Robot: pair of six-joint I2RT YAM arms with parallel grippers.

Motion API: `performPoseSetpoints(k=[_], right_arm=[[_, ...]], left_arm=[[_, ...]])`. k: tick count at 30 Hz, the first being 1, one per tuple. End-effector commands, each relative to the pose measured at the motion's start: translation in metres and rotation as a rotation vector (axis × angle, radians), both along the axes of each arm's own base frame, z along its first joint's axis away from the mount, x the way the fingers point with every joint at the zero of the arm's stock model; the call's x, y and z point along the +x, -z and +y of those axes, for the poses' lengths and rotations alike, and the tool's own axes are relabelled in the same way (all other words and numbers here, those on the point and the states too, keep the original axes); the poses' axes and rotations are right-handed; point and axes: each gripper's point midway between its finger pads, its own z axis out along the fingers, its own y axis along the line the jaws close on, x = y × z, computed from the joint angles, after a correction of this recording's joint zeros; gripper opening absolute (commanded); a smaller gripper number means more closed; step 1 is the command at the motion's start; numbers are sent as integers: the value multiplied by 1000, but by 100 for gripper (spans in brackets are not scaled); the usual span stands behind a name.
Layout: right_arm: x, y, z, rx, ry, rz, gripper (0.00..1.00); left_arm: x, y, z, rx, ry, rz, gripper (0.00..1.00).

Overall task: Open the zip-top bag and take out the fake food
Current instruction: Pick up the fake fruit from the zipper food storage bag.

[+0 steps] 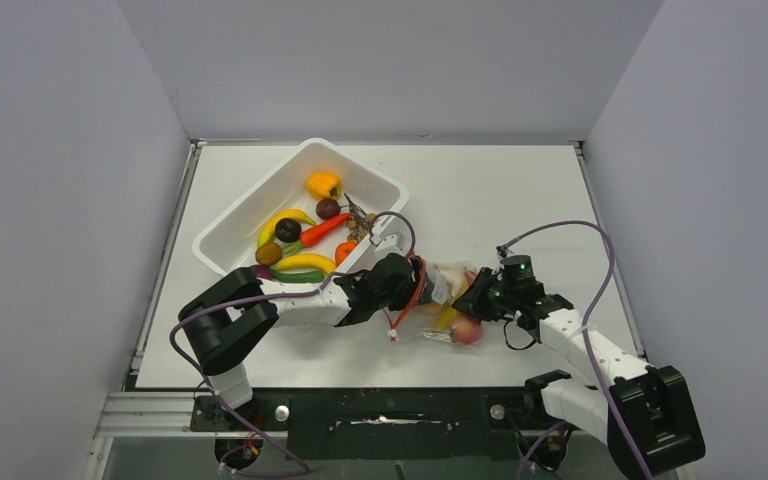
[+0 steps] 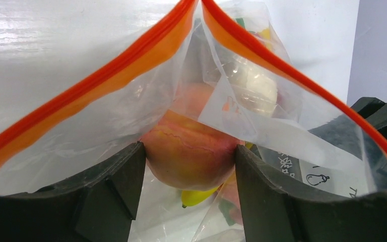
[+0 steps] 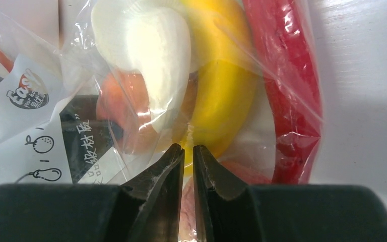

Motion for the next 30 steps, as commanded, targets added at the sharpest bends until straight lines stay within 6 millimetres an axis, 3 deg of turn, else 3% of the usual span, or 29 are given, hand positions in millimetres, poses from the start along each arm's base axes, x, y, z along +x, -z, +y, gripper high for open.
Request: performPoseSetpoints(k=[1,6,16,18,21,23,30], right_arm=[[-1,-3,1,12,6,-10,16],[-1,-3,0,10,10,-12,16],[-3,-1,-3,3,20,-12,16],[-3,-1,-3,6,26,-13,16],[-4,0,-3,10,29,-11,16],[-4,0,-2,10,27,-6,16],[-5,-2,-1,15,19,-3,16]], left_arm=[[-21,4,1,61,84,9,46],[-27,1,14,111,118,-11,39],[-43,-3,42,211,194,-22,39],[-46,-7,41,186,207,-26,44],[-46,-9,35,174,225,-30,67],[-42,-11,32,176,226,-41,74],[-32,-24,14,100,201,-66,78]])
